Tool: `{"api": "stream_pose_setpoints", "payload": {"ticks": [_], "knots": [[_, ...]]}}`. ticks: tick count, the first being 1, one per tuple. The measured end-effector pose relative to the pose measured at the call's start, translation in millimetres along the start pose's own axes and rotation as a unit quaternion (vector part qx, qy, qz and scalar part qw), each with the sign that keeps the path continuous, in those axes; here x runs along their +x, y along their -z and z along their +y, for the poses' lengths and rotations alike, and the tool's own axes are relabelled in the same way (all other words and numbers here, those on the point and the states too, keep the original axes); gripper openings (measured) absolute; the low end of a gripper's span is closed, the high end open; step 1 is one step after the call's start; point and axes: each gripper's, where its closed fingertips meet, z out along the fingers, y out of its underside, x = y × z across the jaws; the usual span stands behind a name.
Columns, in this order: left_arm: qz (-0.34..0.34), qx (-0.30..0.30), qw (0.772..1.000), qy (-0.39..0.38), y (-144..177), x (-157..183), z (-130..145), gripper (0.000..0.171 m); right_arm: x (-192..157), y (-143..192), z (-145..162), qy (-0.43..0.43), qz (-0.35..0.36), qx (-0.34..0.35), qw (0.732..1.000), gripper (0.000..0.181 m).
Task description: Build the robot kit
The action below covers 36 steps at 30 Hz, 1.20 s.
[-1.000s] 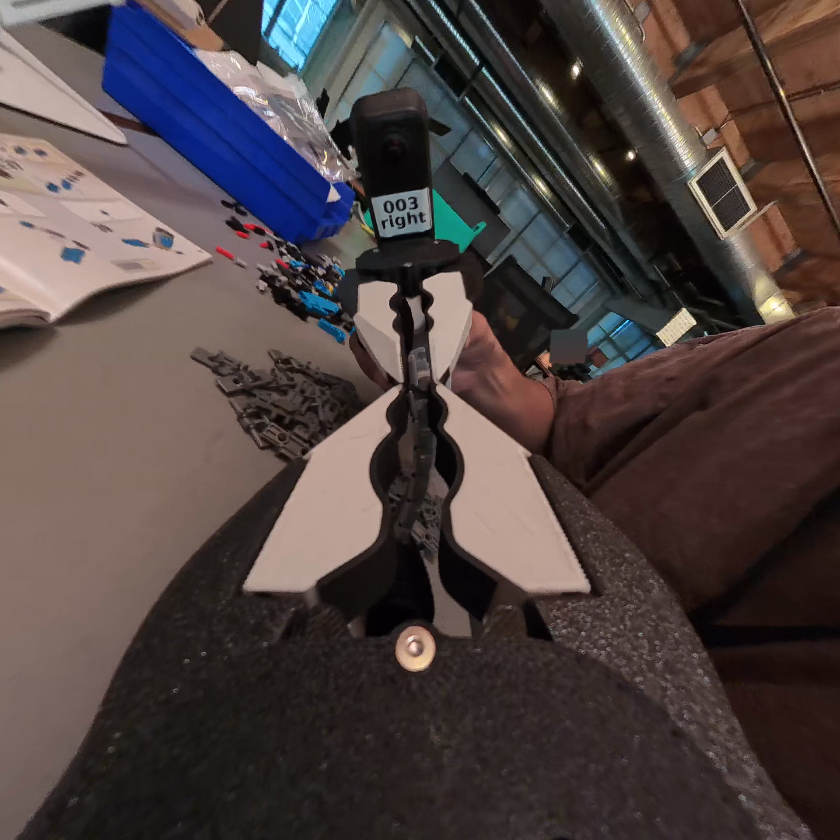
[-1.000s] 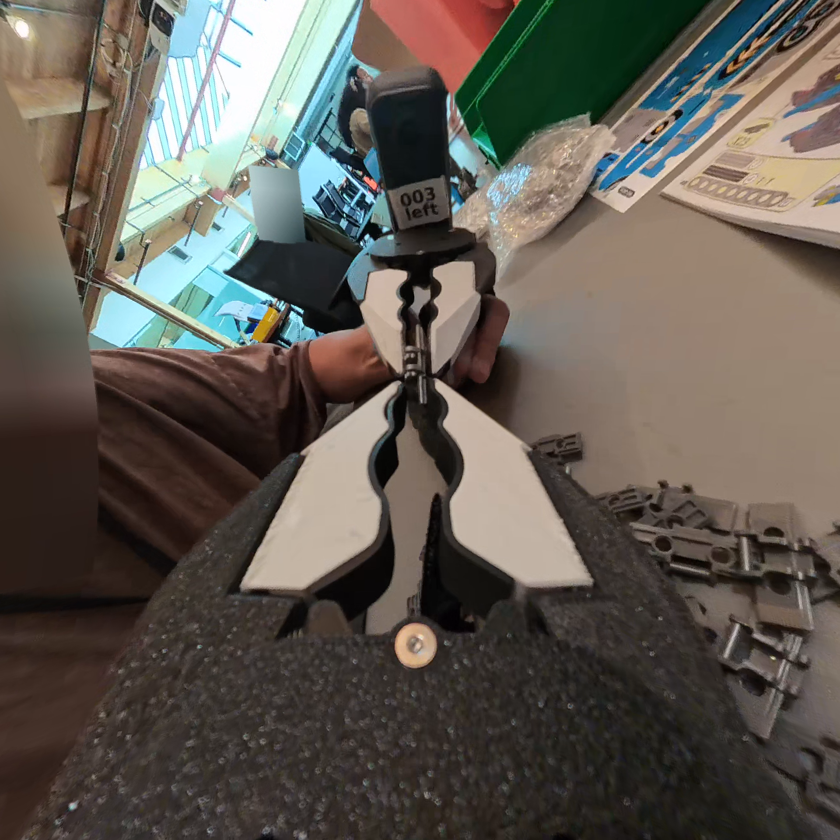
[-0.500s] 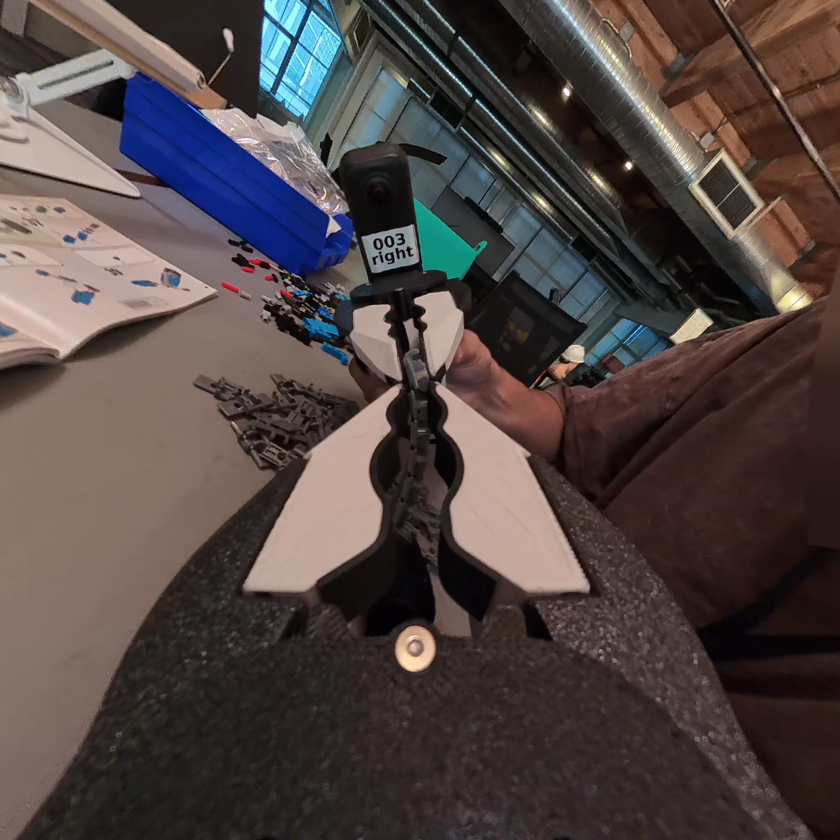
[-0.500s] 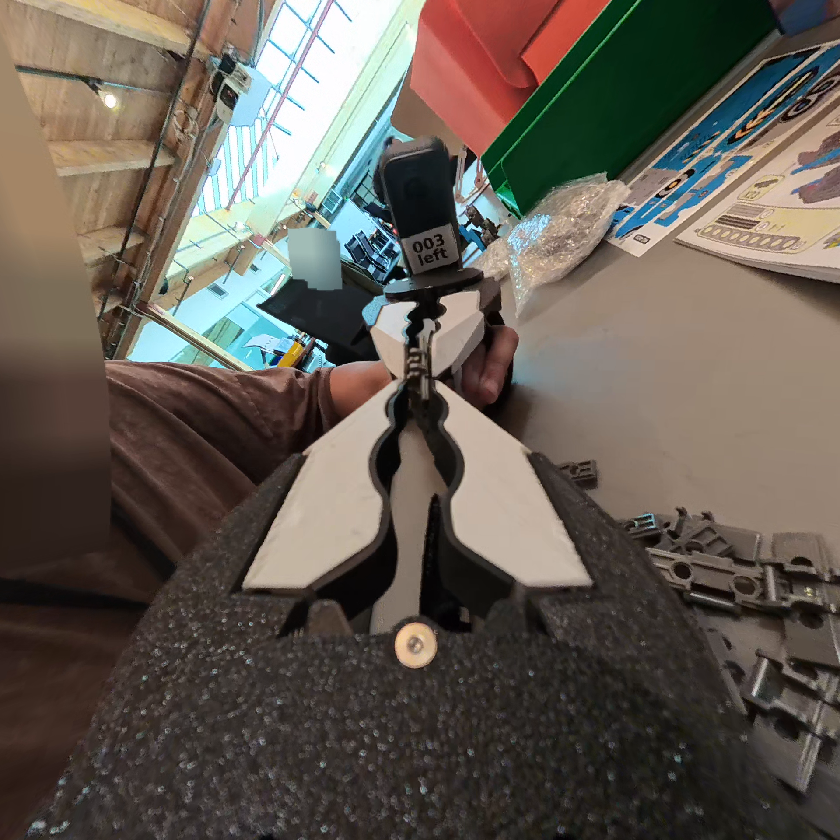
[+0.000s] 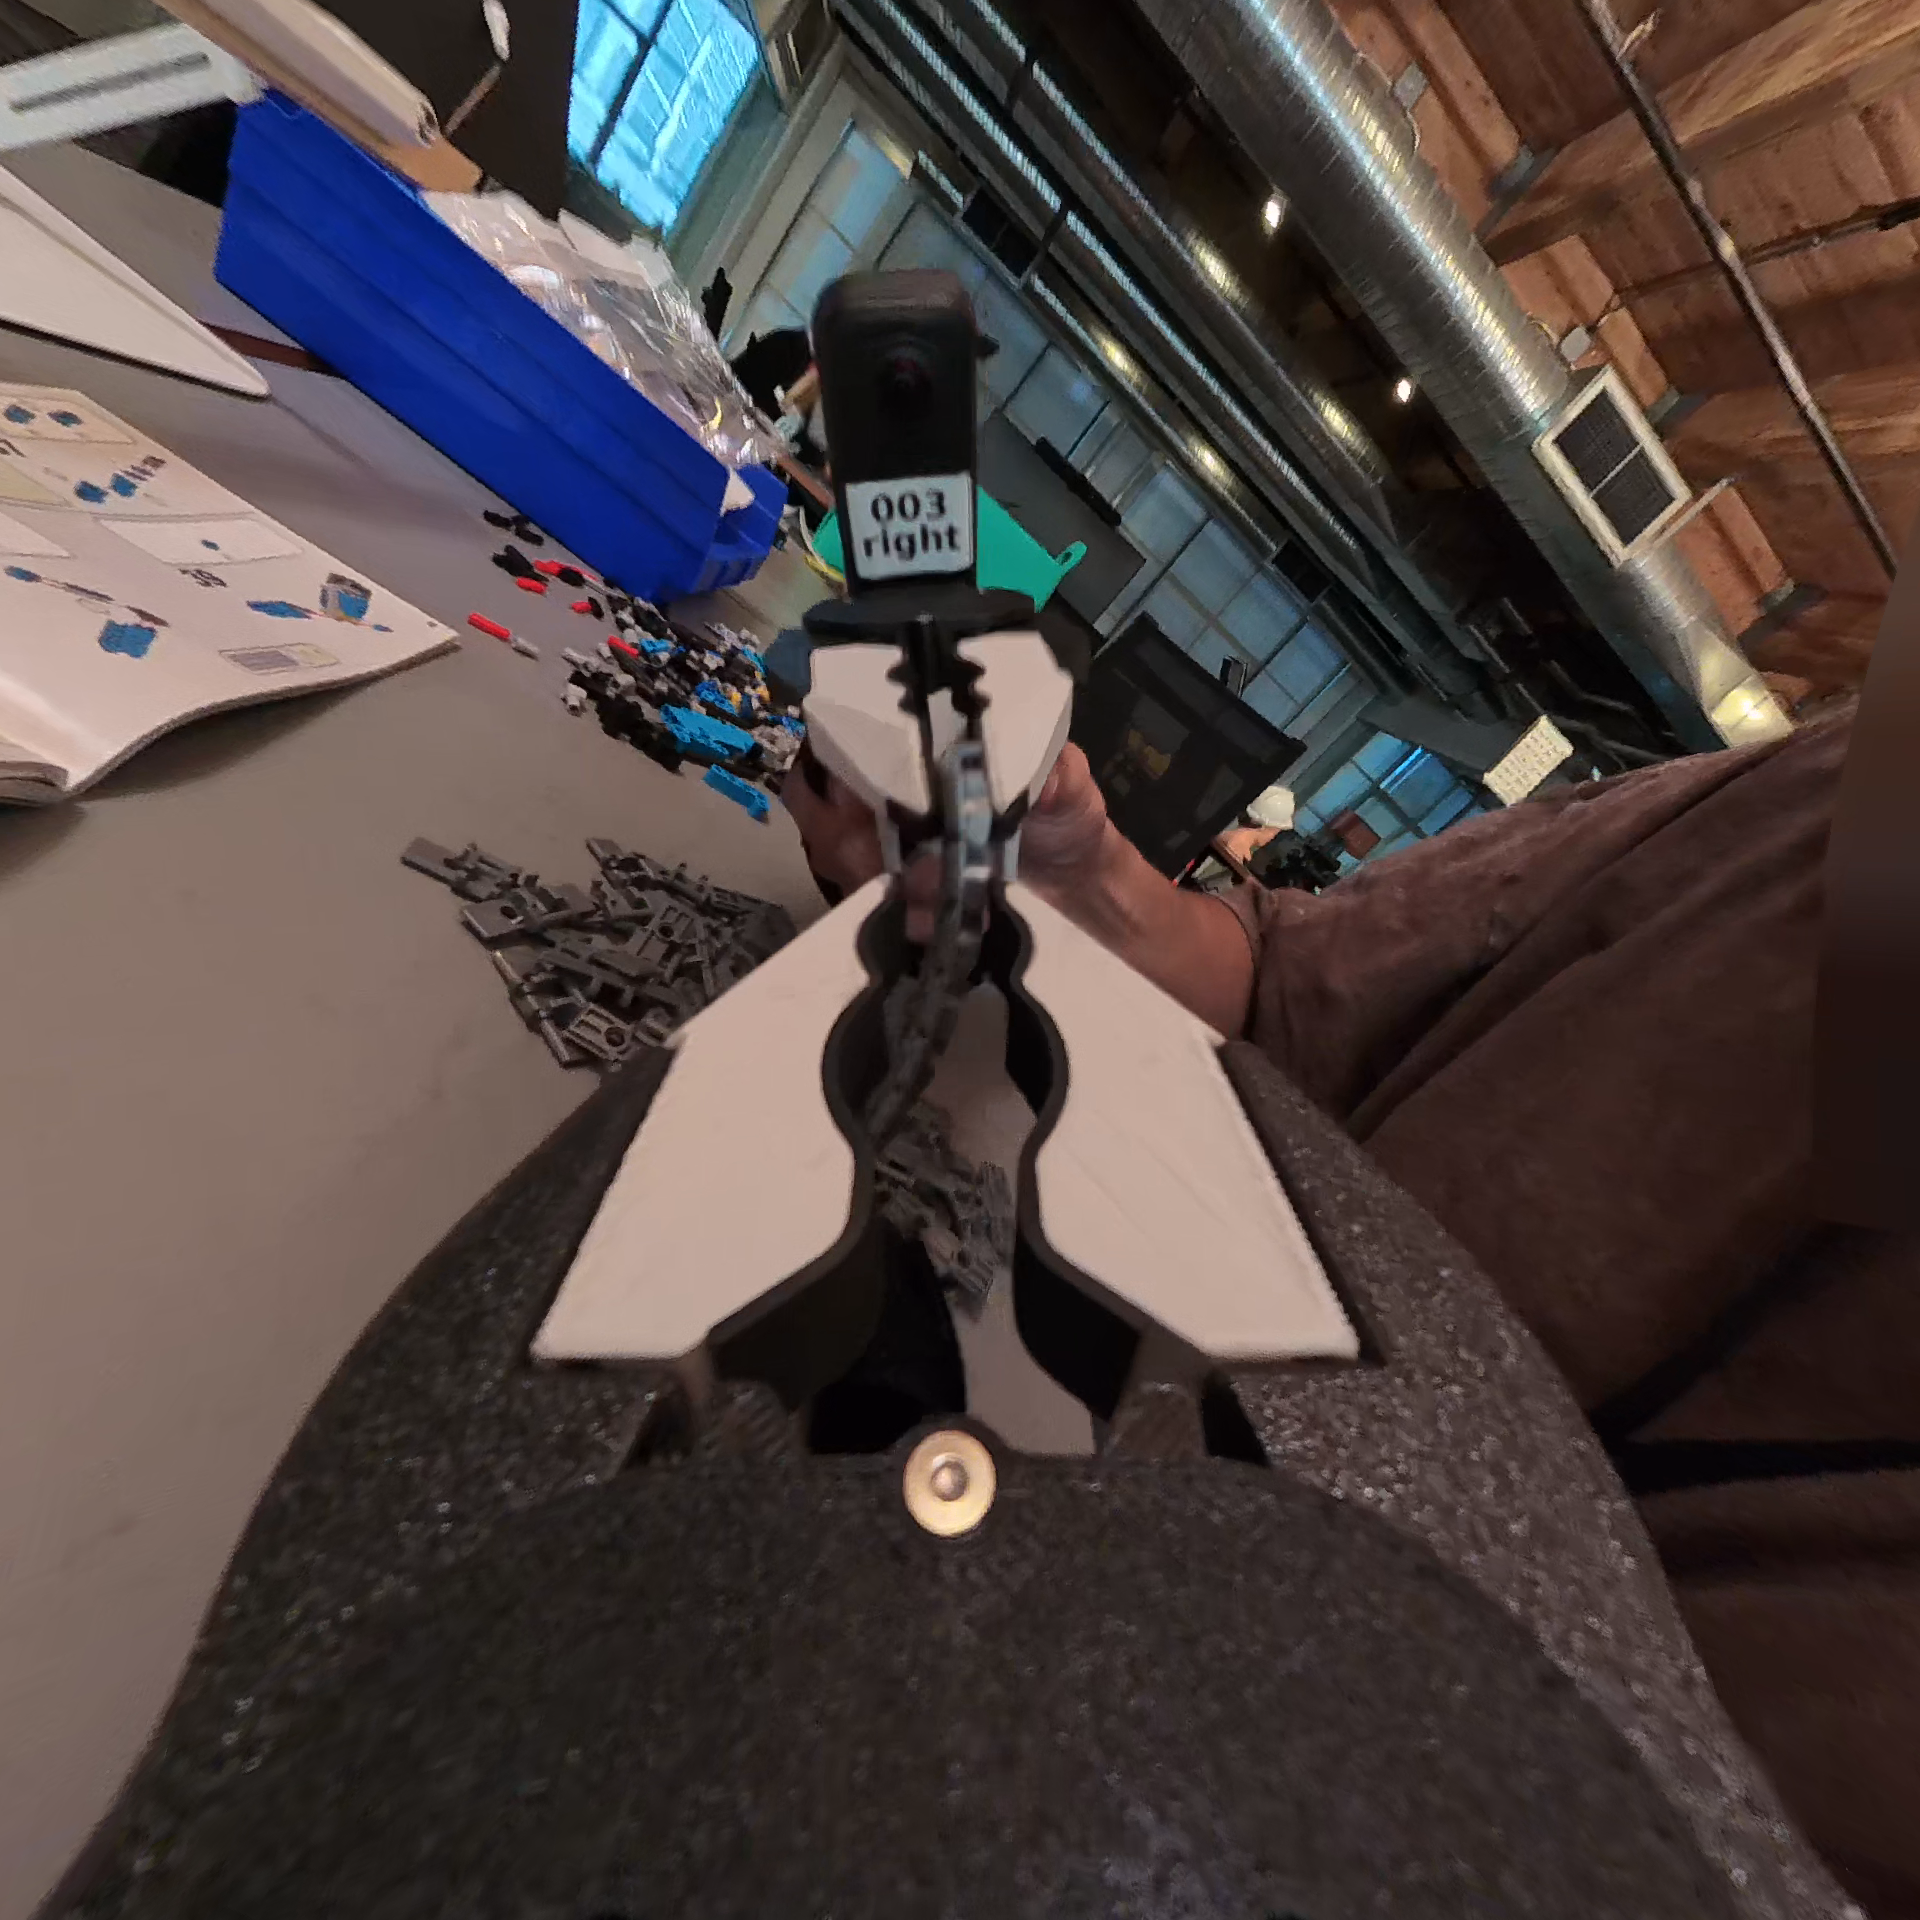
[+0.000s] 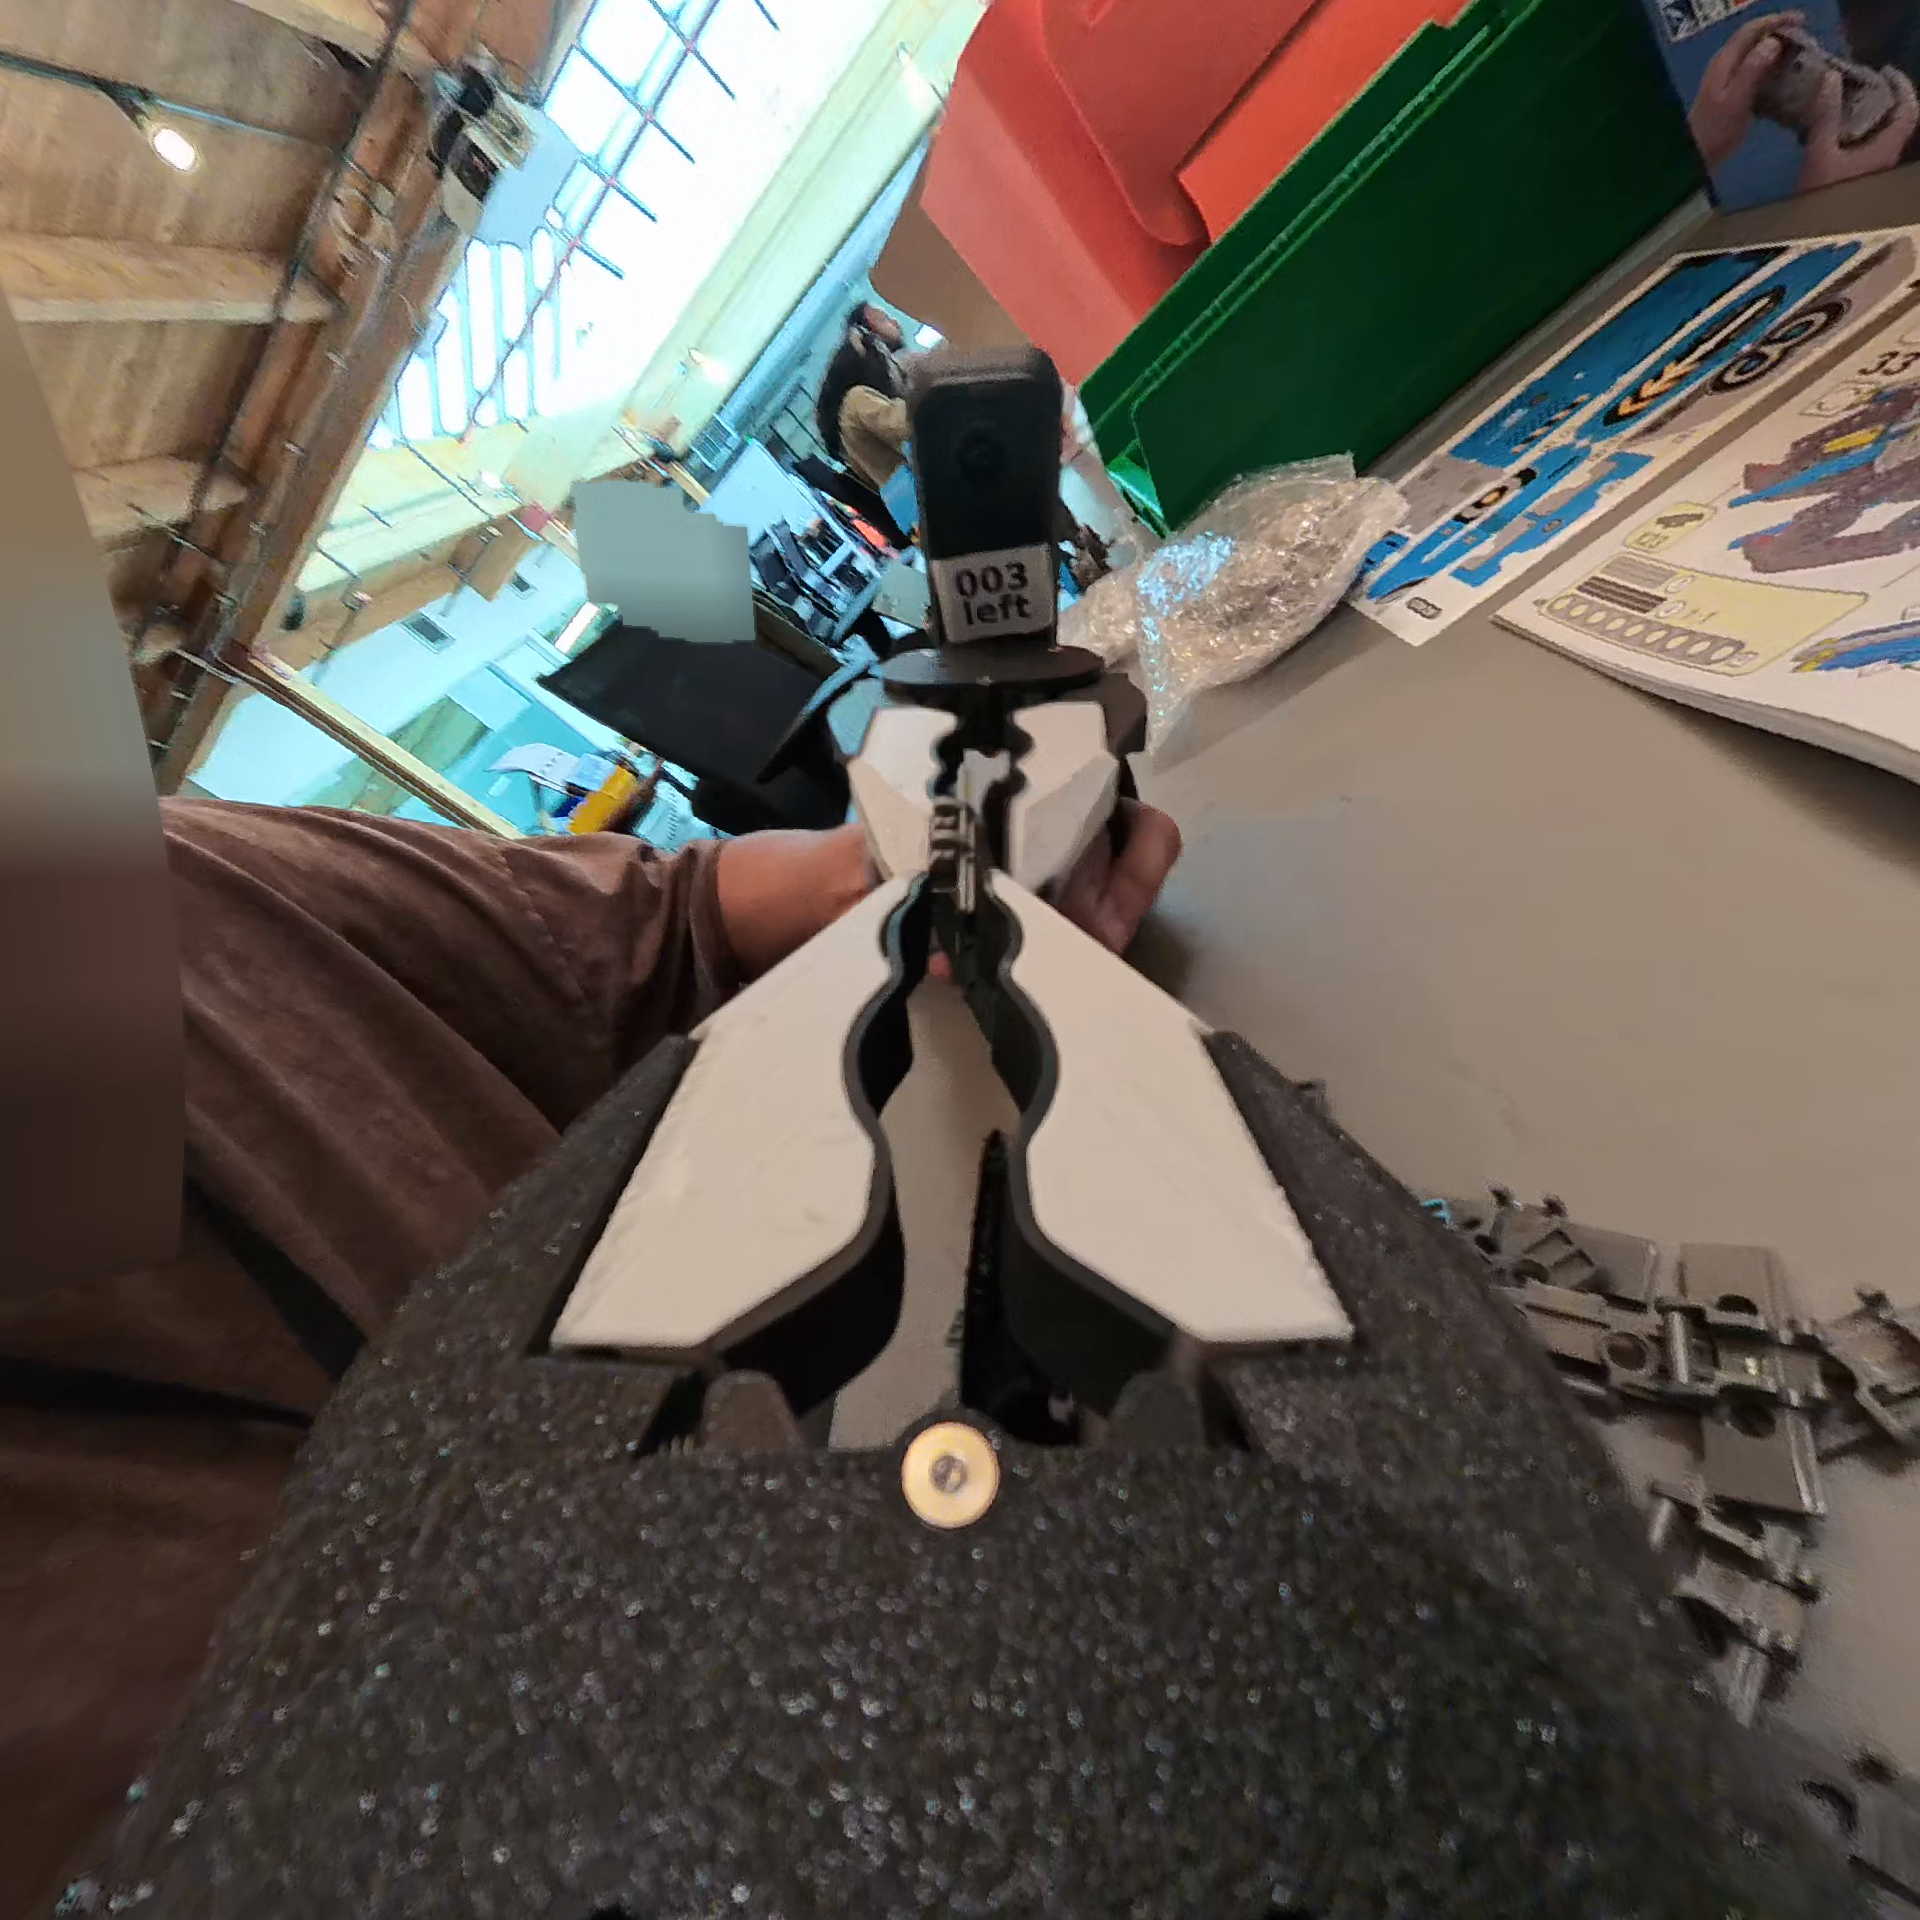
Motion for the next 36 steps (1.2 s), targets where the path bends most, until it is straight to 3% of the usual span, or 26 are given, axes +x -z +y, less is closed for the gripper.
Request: {"api": "stream_pose_setpoints", "payload": {"ticks": [7,9,10,13,17,20,29,36], "knots": [[0.000,-0.015,1.000,-0.004,-1.8,-0.7,5.7,0.007,4.5,3.7,-0.8,0.001,-0.004,0.004,1.000,0.009],[-0.003,-0.008,1.000,0.008,-0.1,-3.4,3.7,0.007,7.0,9.0,-10.0,0.001,-0.003,0.030,1.000,0.031],[-0.003,-0.006,1.000,0.013,0.7,-4.1,2.7,0.007,5.7,13.7,-15.2,-0.004,-0.010,0.042,0.999,0.033],[0.000,0.002,1.000,0.018,2.0,-4.4,0.1,0.007,9.2,22.0,-19.2,0.007,0.002,0.047,0.999,0.022],[0.003,0.007,1.000,0.018,2.7,-4.2,-1.6,0.007,14.1,12.6,-5.2,0.004,0.014,0.011,1.000,0.022],[0.003,0.002,1.000,0.016,1.7,-3.4,0.0,0.007,9.9,9.8,-6.4,0.014,0.011,0.017,1.000,0.003],[0.003,0.008,0.999,0.034,3.0,-6.2,-1.9,0.007,11.4,9.4,-8.7,0.137,0.075,0.010,0.988,0.003],[0.009,0.021,0.999,0.043,5.8,-5.9,-6.1,0.007,14.2,10.4,-7.4,0.031,0.026,0.023,0.999,0.010]]}}
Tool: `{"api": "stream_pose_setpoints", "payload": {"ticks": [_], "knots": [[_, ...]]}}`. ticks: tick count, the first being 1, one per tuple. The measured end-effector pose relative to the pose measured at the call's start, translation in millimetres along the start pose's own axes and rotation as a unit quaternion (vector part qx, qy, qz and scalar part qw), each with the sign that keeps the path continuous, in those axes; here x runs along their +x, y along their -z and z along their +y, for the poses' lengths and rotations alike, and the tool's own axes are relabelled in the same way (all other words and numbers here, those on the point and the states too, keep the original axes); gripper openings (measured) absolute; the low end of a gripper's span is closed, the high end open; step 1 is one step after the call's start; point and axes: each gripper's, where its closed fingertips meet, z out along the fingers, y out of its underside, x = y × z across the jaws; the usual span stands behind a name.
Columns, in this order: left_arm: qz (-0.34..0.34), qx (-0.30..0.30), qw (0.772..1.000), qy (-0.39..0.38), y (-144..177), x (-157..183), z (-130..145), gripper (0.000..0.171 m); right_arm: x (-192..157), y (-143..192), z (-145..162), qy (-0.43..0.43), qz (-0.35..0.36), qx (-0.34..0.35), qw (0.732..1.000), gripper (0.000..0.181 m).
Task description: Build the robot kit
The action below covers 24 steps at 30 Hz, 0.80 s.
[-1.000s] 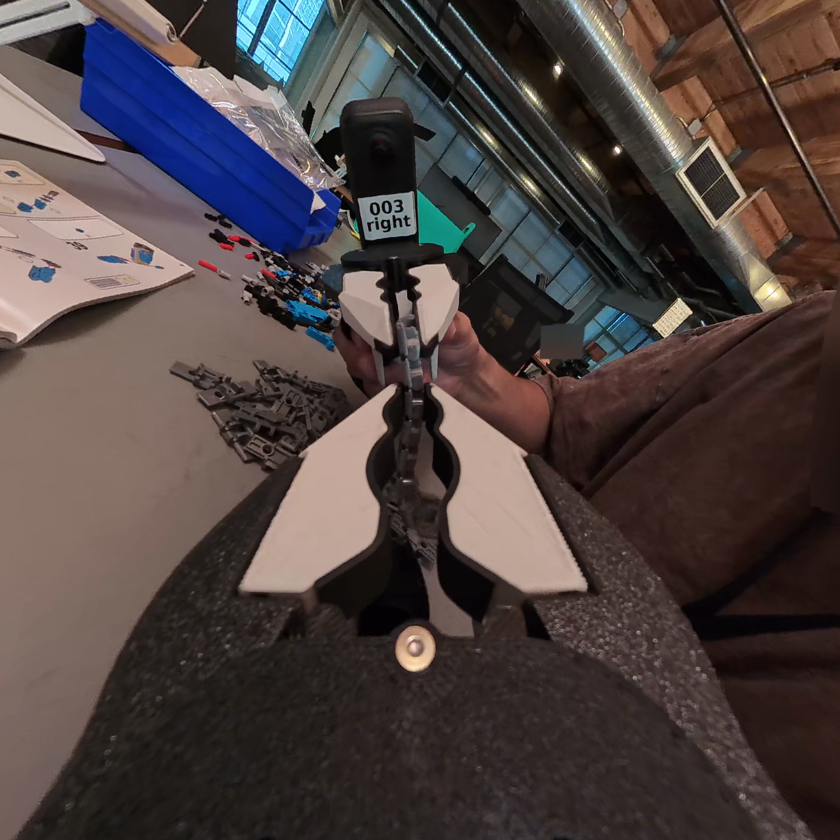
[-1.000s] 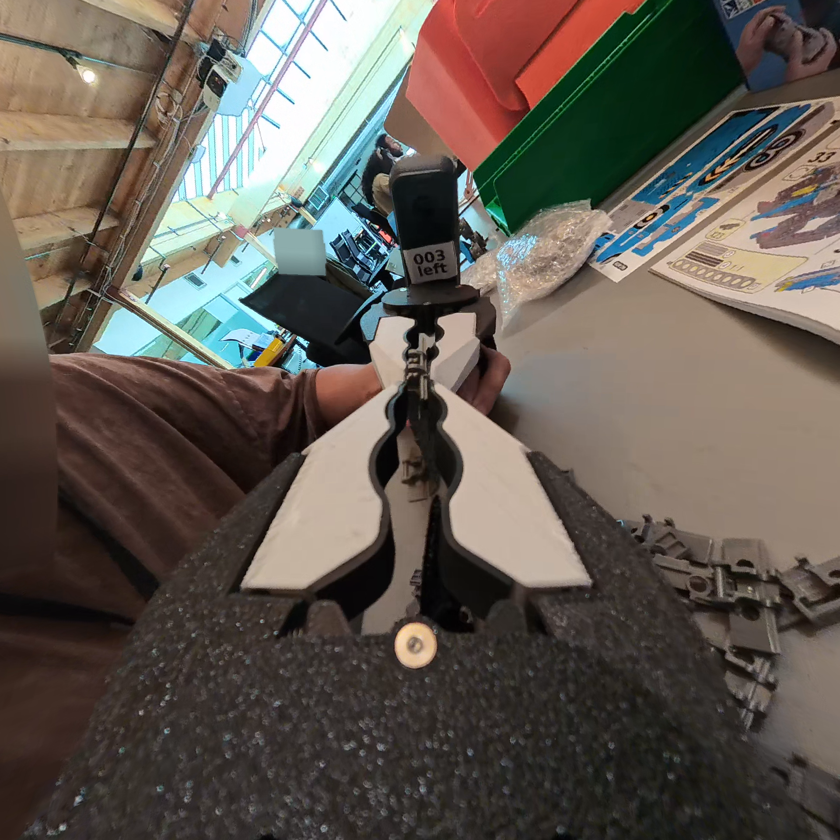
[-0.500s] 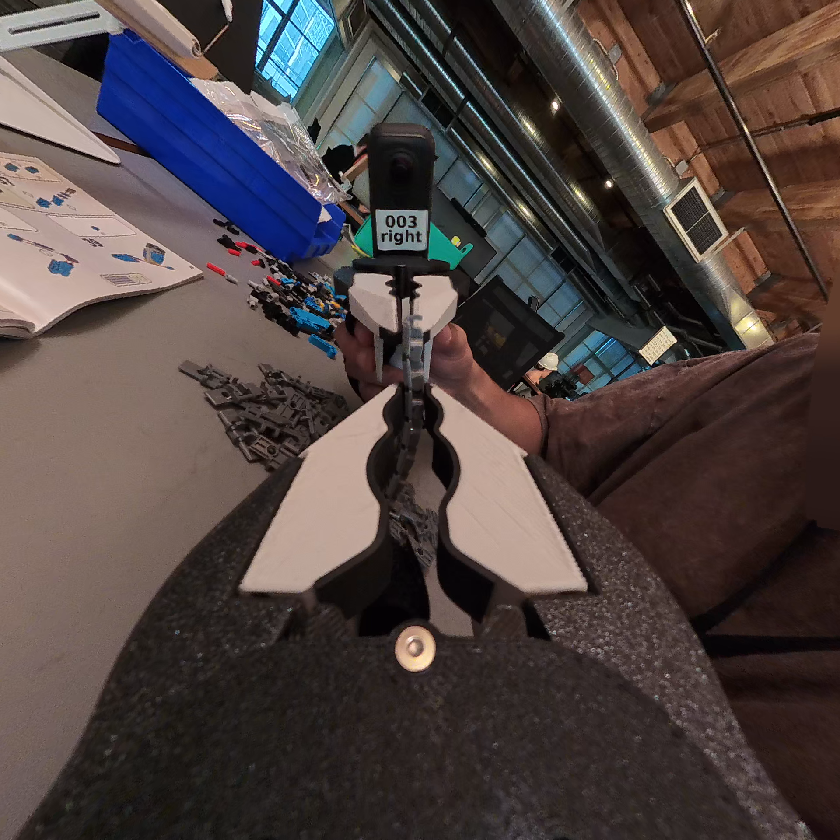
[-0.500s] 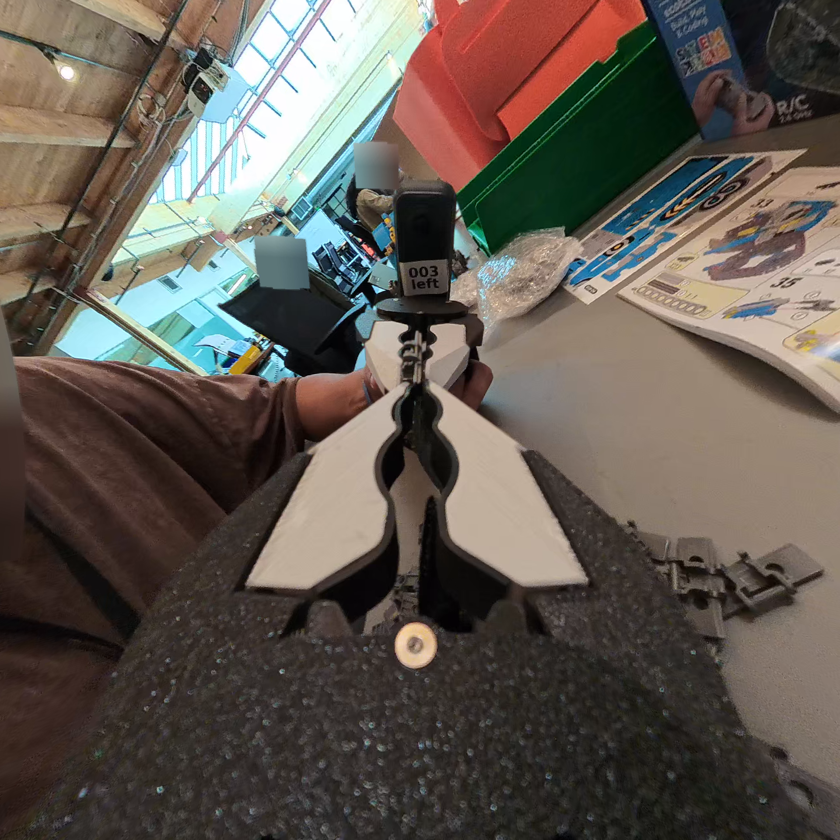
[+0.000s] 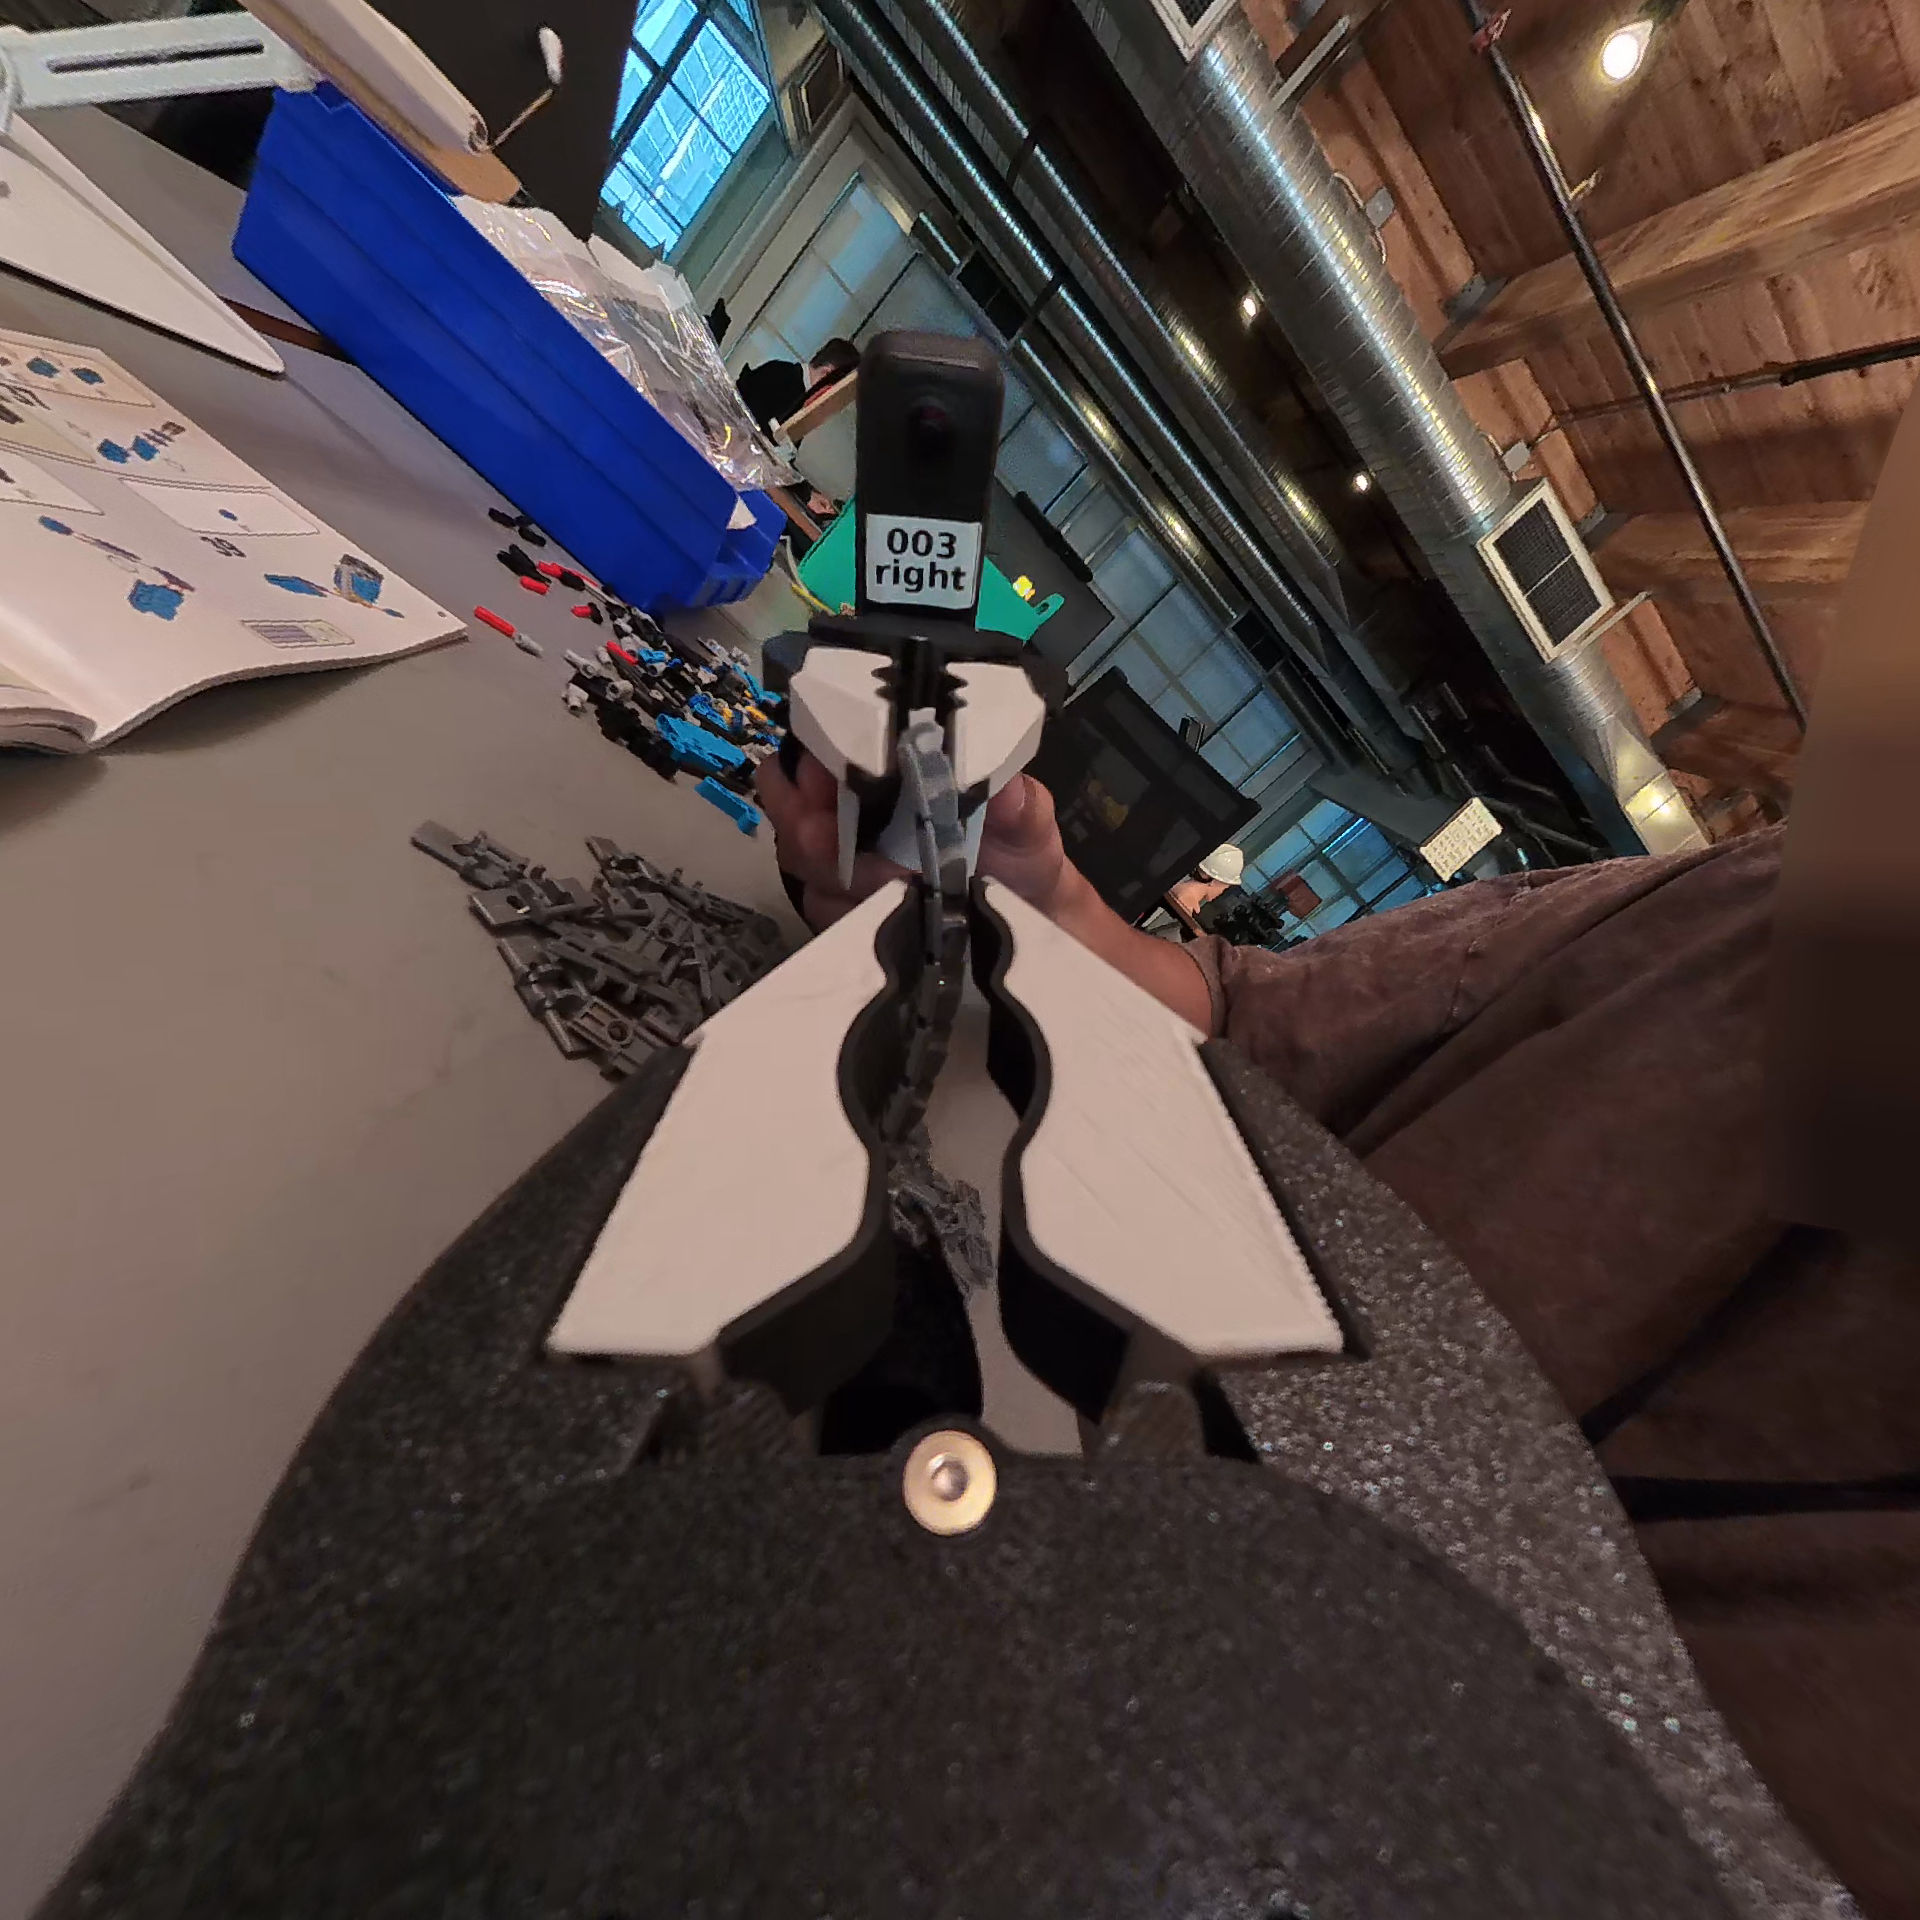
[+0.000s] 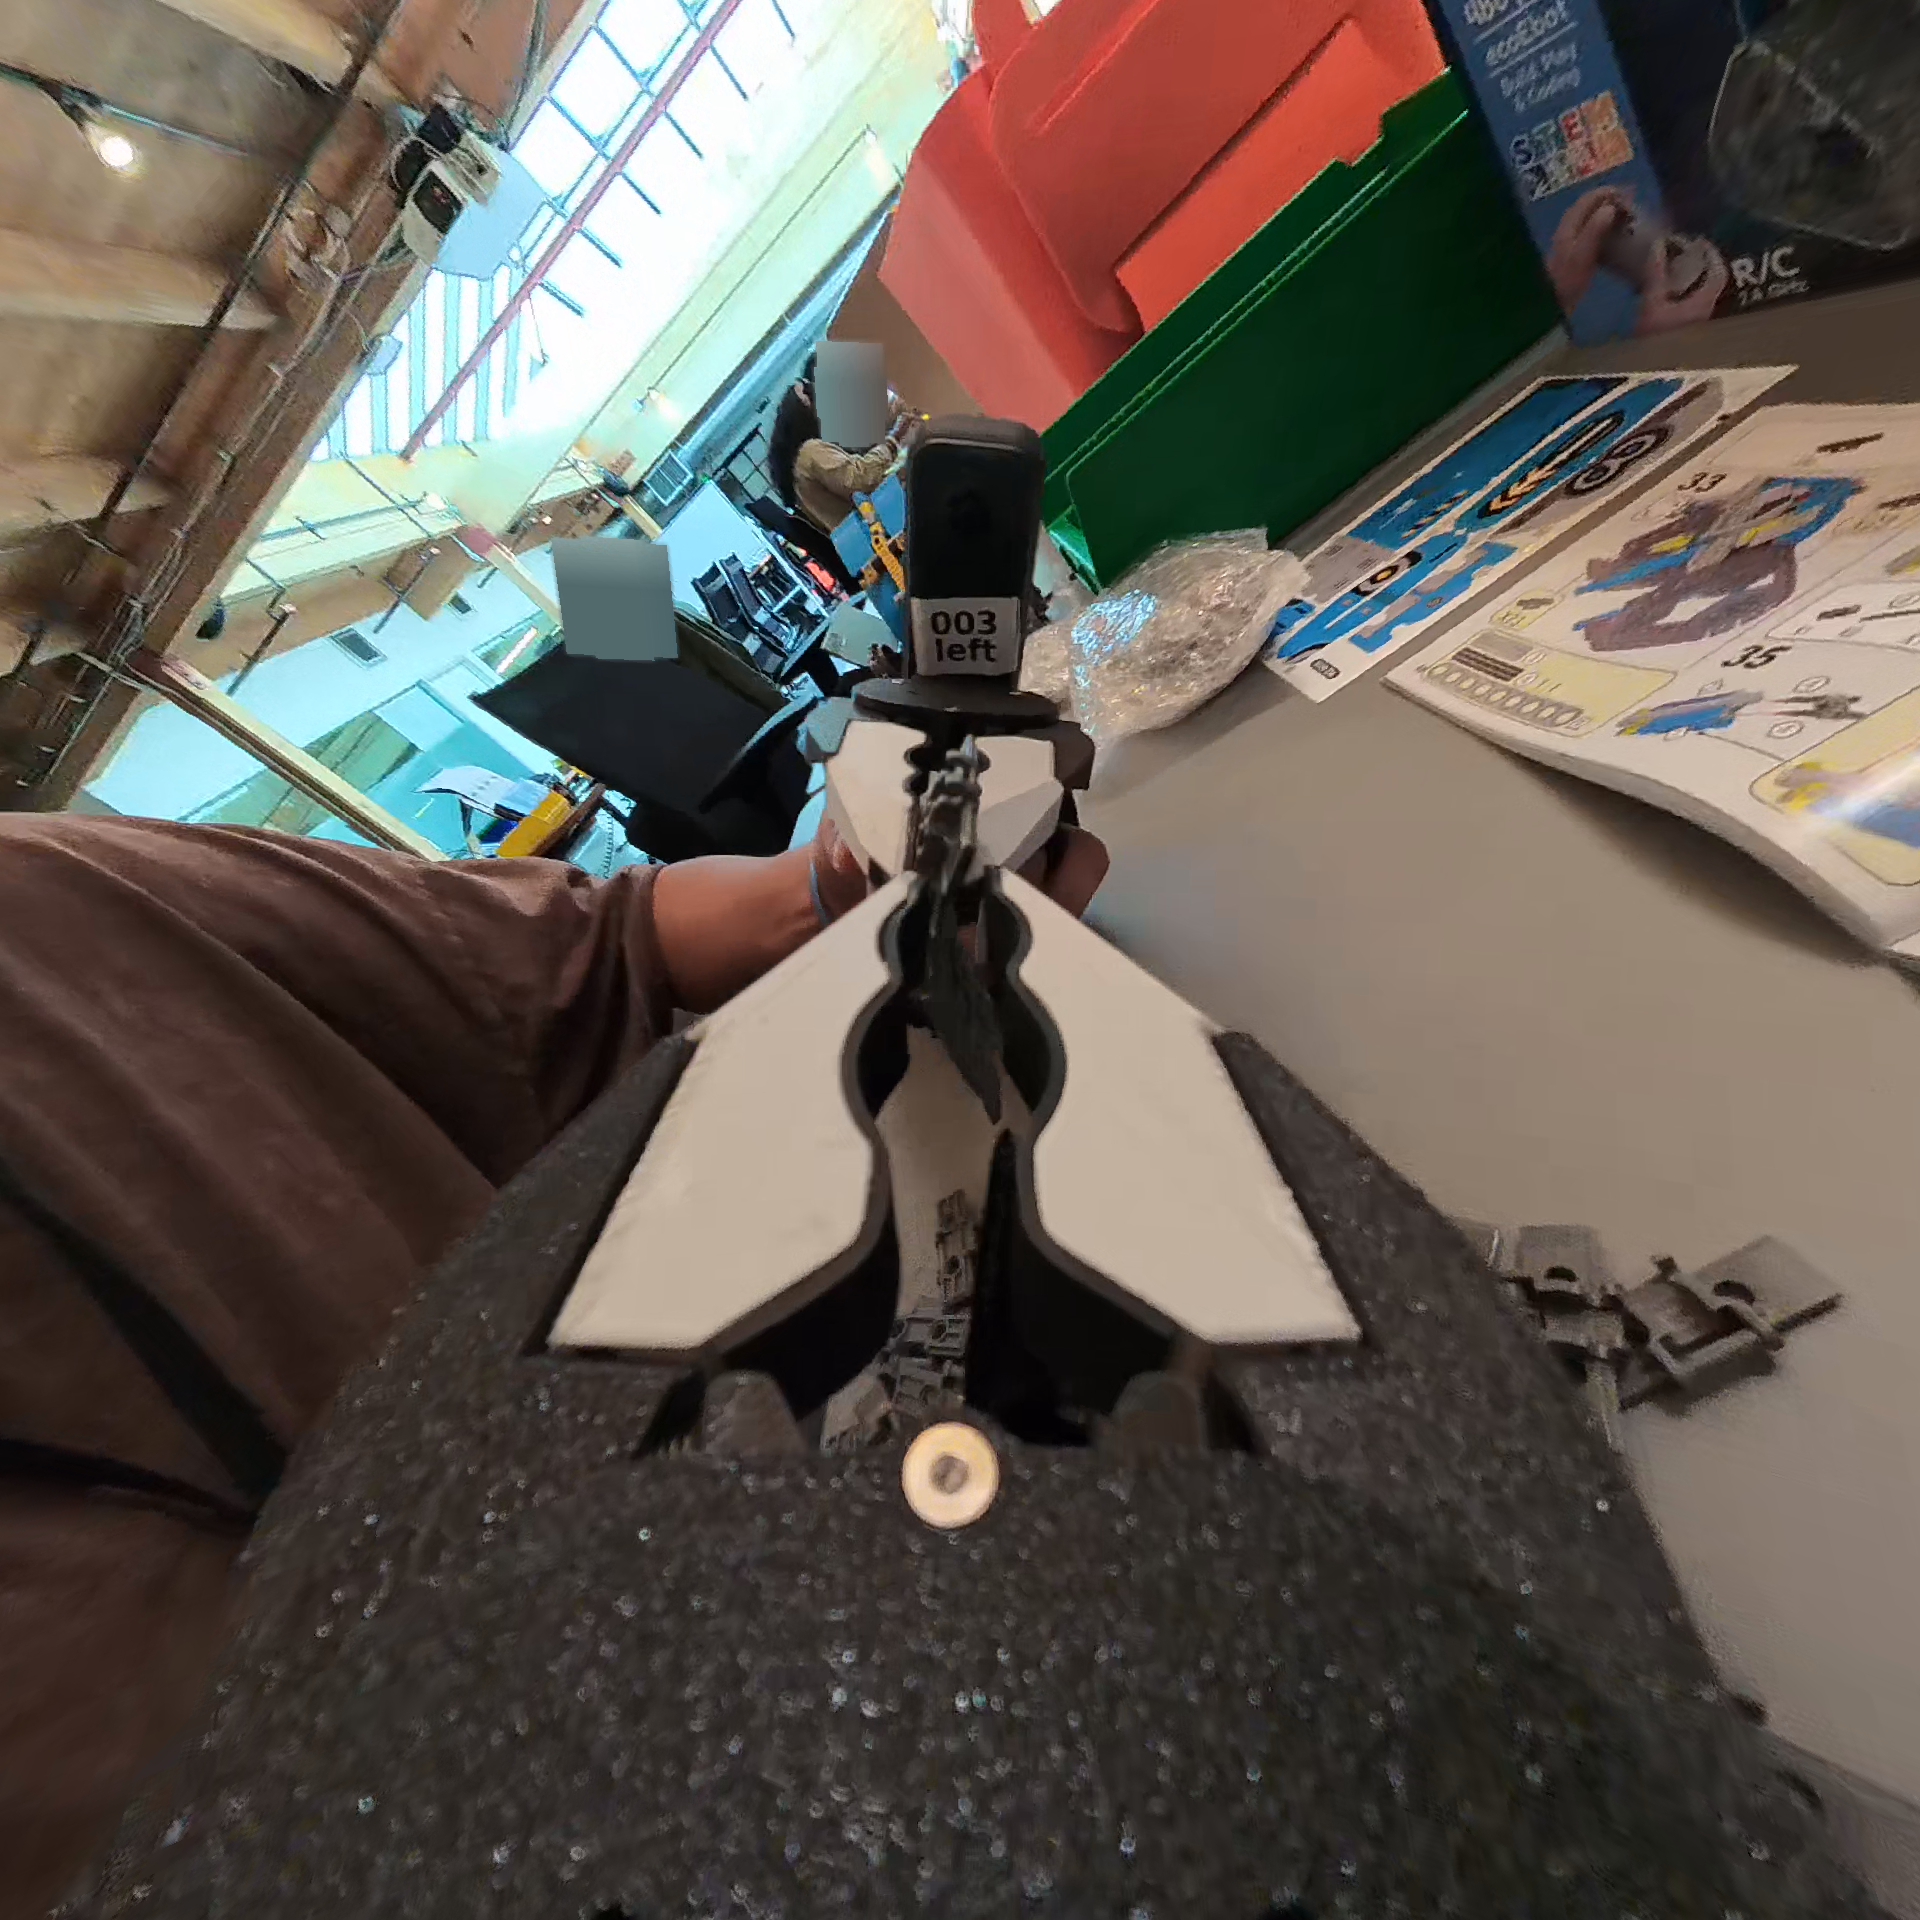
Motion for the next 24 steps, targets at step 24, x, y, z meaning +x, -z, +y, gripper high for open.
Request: {"api": "stream_pose_setpoints", "payload": {"ticks": [24], "knots": [[0.001,0.043,0.999,0.022,8.7,-4.2,-14.5,0.007,-10.2,-9.3,5.6,0.018,-0.014,-0.011,1.000,0.014]]}}
